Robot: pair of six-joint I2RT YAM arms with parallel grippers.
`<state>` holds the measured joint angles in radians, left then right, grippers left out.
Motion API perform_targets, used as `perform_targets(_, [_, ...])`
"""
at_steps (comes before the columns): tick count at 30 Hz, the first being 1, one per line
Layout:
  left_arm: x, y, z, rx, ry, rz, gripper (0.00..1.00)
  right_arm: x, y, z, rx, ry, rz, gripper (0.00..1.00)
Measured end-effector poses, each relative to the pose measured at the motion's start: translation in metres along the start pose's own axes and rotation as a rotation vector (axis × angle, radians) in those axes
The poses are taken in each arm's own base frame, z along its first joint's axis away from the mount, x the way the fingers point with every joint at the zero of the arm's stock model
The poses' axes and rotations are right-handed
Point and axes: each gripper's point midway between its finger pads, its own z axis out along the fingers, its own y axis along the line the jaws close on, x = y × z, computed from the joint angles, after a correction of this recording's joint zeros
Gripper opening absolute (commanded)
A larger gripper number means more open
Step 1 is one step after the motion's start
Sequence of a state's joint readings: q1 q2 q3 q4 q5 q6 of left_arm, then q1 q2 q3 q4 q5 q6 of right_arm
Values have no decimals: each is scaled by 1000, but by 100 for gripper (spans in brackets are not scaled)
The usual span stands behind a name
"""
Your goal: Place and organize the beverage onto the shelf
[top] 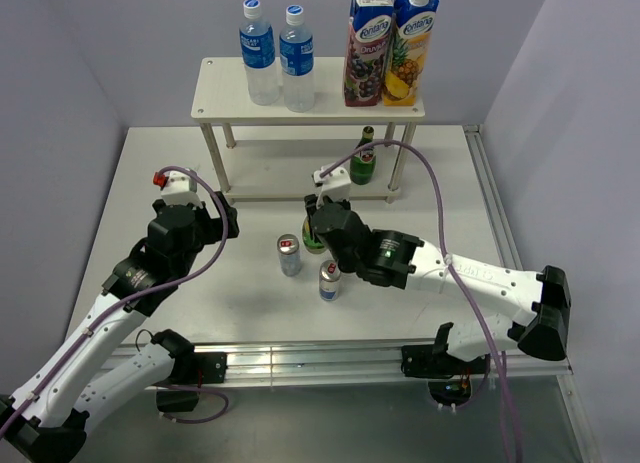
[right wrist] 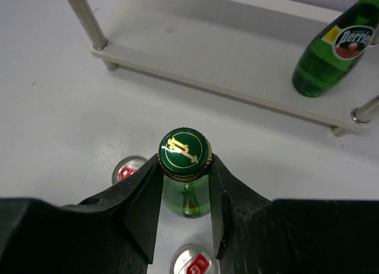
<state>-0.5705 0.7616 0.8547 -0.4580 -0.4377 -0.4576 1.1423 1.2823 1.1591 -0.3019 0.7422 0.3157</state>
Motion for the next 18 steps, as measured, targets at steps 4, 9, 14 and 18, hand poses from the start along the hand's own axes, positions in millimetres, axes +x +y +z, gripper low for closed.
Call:
perform_targets(4, [0, 0, 0, 1, 0, 0, 94, -10, -11, 18, 44, -18, 4, 0])
perform_targets(9, [0, -1, 0, 3, 1, 0, 94, -13, -19, 44, 80, -20, 6, 0])
perform_targets(14, [0, -1, 0, 4, 2, 0, 94, -11, -32, 76, 130, -8, 4, 0])
perform_targets(18, [1, -1, 0, 6, 3, 0, 94, -11, -43, 99, 163, -4, 13, 0])
